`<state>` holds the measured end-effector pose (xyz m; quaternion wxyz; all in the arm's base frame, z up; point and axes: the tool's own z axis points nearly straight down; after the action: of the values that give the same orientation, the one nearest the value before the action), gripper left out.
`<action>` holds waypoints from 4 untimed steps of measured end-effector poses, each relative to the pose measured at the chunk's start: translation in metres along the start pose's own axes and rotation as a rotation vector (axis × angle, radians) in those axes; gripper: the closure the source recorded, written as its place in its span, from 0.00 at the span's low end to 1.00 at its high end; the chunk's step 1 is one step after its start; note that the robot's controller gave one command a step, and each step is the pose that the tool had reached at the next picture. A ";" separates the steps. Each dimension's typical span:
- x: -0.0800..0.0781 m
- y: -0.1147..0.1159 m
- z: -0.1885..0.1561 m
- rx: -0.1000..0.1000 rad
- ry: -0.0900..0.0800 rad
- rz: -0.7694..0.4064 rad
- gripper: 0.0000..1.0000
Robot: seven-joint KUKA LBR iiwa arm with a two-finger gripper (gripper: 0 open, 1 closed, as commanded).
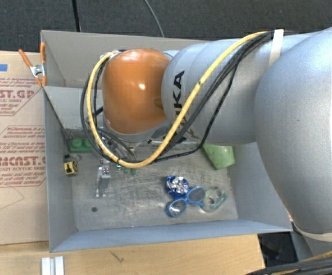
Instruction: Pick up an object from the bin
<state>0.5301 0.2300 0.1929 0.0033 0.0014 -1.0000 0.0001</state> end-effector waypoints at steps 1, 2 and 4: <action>0.054 -0.071 0.070 0.006 0.006 -0.063 0.00; 0.046 -0.159 0.040 0.003 -0.008 -0.272 0.00; 0.034 -0.238 0.109 0.000 -0.007 -0.441 1.00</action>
Offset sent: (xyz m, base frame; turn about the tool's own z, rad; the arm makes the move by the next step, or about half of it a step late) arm -0.0507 -0.0669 -0.0646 -0.0661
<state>0.4956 -0.0079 0.0847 -0.0002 0.2199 -0.9755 -0.0008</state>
